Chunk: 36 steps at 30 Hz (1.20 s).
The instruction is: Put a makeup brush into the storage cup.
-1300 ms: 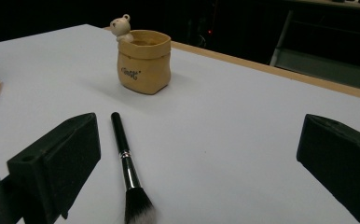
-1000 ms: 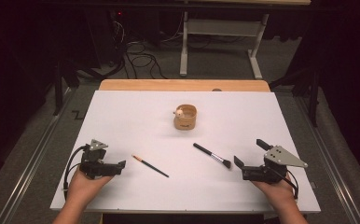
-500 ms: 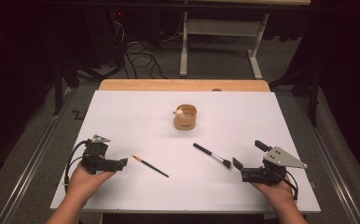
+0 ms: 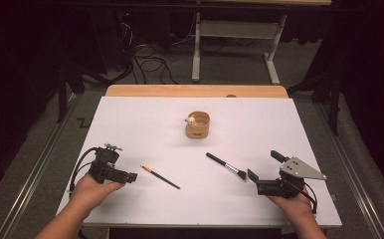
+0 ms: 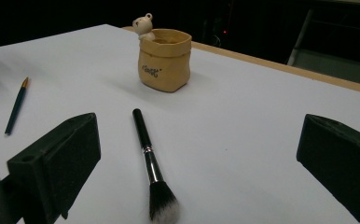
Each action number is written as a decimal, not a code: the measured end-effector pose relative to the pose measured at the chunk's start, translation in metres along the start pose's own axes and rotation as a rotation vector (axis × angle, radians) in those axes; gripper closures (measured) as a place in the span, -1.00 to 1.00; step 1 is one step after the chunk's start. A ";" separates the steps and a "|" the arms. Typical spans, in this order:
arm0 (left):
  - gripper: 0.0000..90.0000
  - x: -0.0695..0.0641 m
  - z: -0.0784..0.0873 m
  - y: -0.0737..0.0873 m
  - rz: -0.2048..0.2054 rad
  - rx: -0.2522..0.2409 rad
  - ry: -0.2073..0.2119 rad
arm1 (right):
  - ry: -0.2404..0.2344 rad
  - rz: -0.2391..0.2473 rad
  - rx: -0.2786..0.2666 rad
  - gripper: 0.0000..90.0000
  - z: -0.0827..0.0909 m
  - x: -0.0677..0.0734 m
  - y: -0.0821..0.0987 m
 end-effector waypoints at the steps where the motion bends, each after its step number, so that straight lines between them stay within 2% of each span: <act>1: -0.75 -0.002 -0.001 -0.001 0.000 0.009 0.001 | -0.001 0.001 0.001 -1.00 0.000 0.000 0.000; 5: -0.67 -0.008 -0.005 -0.004 -0.017 0.050 -0.001 | -0.008 0.004 0.001 -1.00 -0.001 0.001 0.001; 10: -0.63 -0.015 -0.013 -0.004 -0.033 0.124 0.010 | -0.014 0.004 0.002 -1.00 -0.001 0.002 0.001; 17: -0.69 -0.023 -0.020 -0.008 0.003 0.139 0.018 | -0.016 0.009 0.003 -1.00 -0.001 0.003 0.001; 24: -0.72 -0.029 -0.023 -0.012 0.032 0.185 0.034 | -0.018 0.010 0.004 -1.00 -0.001 0.003 0.002; 29: -0.81 -0.039 -0.029 -0.015 0.043 0.221 0.036 | -0.016 0.012 0.005 -1.00 -0.001 0.004 0.002; 33: -0.83 -0.047 -0.035 -0.017 0.030 0.244 0.032 | -0.016 0.012 0.007 -1.00 -0.001 0.004 0.002; 36: -0.83 -0.053 -0.040 -0.020 0.046 0.246 0.023 | -0.018 0.013 0.005 -1.00 0.000 0.004 0.002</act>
Point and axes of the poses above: each handheld gripper's, and its own axes: z roughly backward along the jaws, y roughly out of its underside, x roughly to its left, the point moved 2 cm from there along -z, roughly forward along the jaws, and after that the axes turned 12 degrees about -x, right-handed, at the moved point
